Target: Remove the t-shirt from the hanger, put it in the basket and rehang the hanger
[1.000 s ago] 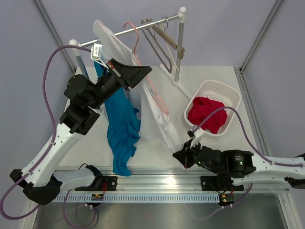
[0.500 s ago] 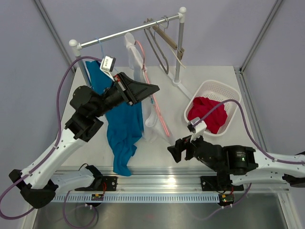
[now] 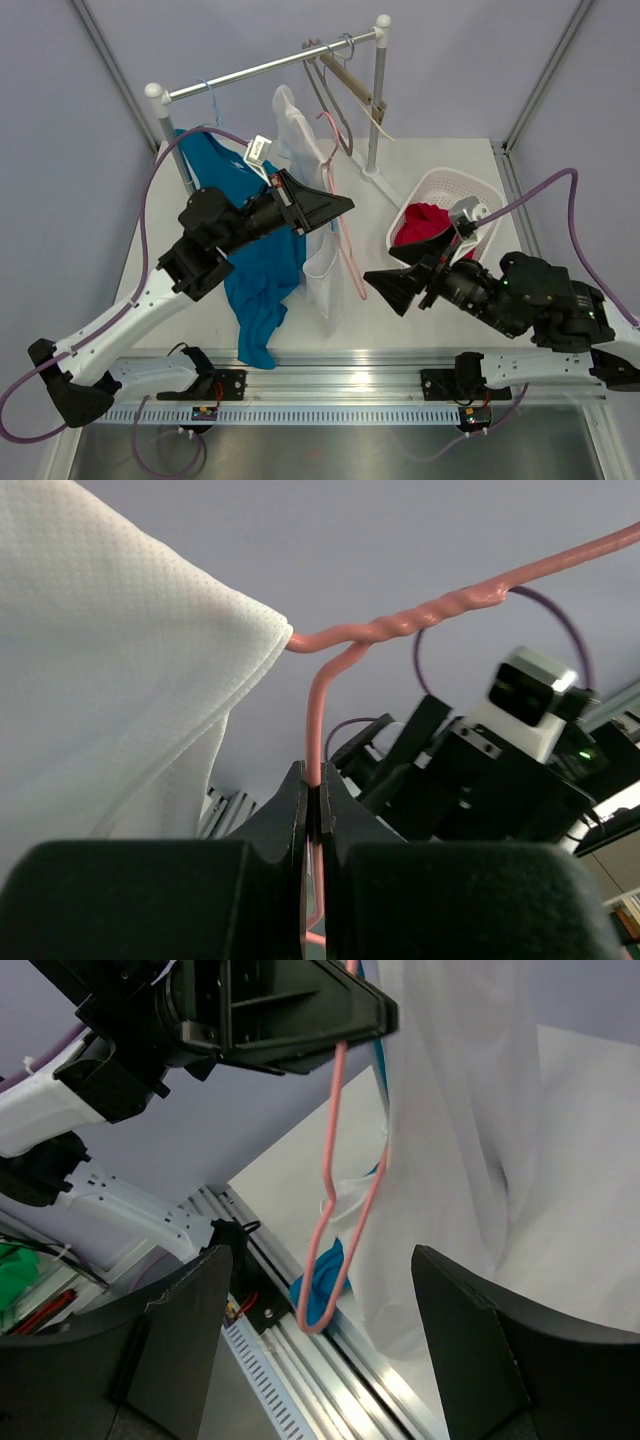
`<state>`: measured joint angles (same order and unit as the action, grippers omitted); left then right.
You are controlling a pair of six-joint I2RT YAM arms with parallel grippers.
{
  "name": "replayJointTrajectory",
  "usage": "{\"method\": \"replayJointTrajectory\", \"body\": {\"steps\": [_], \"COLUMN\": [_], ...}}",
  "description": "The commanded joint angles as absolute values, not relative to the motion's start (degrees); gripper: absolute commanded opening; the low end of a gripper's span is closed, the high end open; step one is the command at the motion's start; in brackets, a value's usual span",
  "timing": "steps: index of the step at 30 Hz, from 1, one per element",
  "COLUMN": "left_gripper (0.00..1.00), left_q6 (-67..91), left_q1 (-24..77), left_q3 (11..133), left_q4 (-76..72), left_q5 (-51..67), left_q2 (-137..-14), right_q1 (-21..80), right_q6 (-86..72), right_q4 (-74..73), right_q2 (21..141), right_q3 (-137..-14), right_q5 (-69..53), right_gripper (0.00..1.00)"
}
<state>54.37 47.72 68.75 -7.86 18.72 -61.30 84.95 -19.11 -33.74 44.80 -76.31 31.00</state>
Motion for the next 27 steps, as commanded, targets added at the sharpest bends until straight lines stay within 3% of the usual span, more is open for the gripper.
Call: {"method": "replayJointTrajectory", "body": {"steps": [1,4,7,9,15,17,19,21,23,27], "left_gripper": [0.0,0.0,0.0,0.0,0.0,0.0,0.0,0.0,0.0,0.0], "left_q6": [51.5,51.5,51.5,51.5,52.3,52.5,52.6,52.9,53.3,54.2], "left_q1": [48.9,50.4,51.3,51.5,52.1,52.3,52.3,52.4,52.4,52.4], "left_q3": [69.3,70.0,70.9,71.2,71.0,70.9,70.8,70.6,70.6,70.2], "left_q4": [-10.7,-11.4,-11.4,-11.4,-12.1,-12.3,-12.2,-12.4,-12.9,-13.5], "left_q5": [14.7,14.6,14.9,15.2,15.7,15.7,15.8,16.0,16.4,17.4], "left_q2": [-62.7,-63.9,-64.3,-64.4,-63.9,-63.6,-63.3,-63.1,-63.1,-62.9], "right_q1": [84.7,84.8,84.7,84.7,84.7,84.7,84.7,84.6,84.6,83.9], "right_q6": [-12.0,-9.7,-8.2,-7.7,-8.4,-8.9,-8.9,-8.8,-8.9,-8.9], "right_q4": [-33.9,-33.7,-31.7,-31.1,-31.9,-31.6,-30.5,-30.6,-30.8,-30.2], "right_q2": [51.8,55.1,55.5,55.5,56.5,56.4,55.8,56.1,56.5,57.3], "right_q3": [-79.2,-80.7,-79.9,-79.6,-78.4,-77.5,-76.5,-76.4,-76.7,-76.6], "right_q5": [38.3,43.0,46.0,46.7,49.2,50.6,51.2,51.3,51.2,50.6], "right_gripper": [0.83,0.79,0.62,0.56,0.53,0.32,0.23,0.28,0.41,0.26]}}
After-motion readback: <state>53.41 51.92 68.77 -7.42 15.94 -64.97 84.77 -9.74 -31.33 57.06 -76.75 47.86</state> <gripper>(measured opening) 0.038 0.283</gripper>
